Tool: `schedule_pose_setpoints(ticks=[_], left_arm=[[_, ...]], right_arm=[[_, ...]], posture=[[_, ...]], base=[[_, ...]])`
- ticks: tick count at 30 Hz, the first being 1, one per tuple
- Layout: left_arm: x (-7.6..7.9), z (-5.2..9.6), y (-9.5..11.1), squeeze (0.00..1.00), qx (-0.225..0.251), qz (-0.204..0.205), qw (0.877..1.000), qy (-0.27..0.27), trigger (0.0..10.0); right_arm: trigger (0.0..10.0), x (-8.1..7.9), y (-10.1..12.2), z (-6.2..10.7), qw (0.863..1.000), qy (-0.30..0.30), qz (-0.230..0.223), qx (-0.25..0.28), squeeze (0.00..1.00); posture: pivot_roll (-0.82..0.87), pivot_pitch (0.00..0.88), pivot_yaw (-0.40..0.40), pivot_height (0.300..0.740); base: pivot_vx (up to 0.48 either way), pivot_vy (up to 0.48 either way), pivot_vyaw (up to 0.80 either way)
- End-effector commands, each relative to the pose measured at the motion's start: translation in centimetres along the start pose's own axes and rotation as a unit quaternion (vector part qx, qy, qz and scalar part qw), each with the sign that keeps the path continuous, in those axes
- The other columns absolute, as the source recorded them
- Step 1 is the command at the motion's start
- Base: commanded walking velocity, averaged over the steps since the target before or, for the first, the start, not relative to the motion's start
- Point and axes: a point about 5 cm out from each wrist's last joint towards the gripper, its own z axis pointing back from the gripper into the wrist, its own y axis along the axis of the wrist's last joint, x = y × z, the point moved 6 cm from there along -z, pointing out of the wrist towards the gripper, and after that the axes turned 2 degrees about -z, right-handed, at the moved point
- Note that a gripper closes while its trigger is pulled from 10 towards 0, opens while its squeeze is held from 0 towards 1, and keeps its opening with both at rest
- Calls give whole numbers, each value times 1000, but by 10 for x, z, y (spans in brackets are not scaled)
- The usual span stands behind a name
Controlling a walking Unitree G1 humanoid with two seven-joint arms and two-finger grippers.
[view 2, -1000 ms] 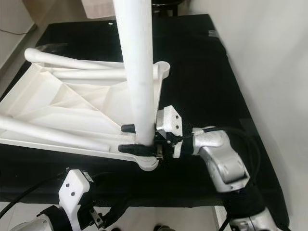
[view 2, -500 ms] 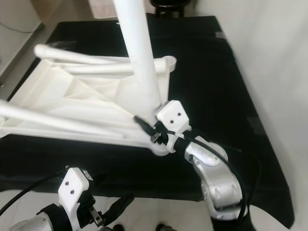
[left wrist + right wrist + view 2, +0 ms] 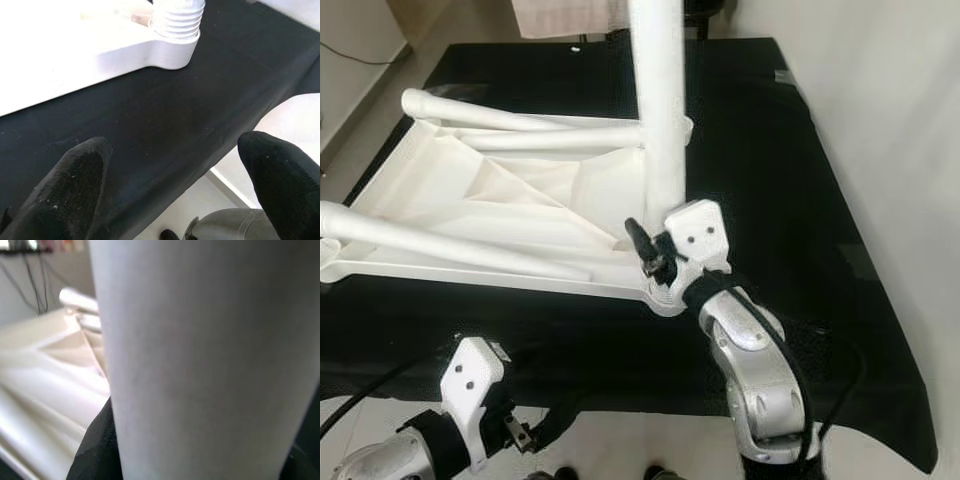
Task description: Building children table
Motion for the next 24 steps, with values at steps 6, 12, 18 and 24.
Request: schedule_pose_setpoints(ticks=[6,12,18,24], left_arm=[[-5,1,-4,0,-4,-1,1000,12,10000],[-4,1,-4,0,-3,0,1000,10,10000],[-4,1,-3,0,-3,-1,1000,10,10000],[-4,0,-3,0,-2,-2,1000,10,10000]], right_arm=[[10000,11,-43,3,994,16,-77,-71,0],[10000,-16,-29,9,988,150,29,-34,0],[10000,-34,-21,15,965,248,85,-20,0],[10000,-39,-25,16,934,324,145,-39,0]], posture=[[-44,265,31,740],[-40,269,34,740],[-35,277,34,740],[-33,282,31,740]], base=[[0,0,0],[0,0,0],[0,0,0],[0,0,0]])
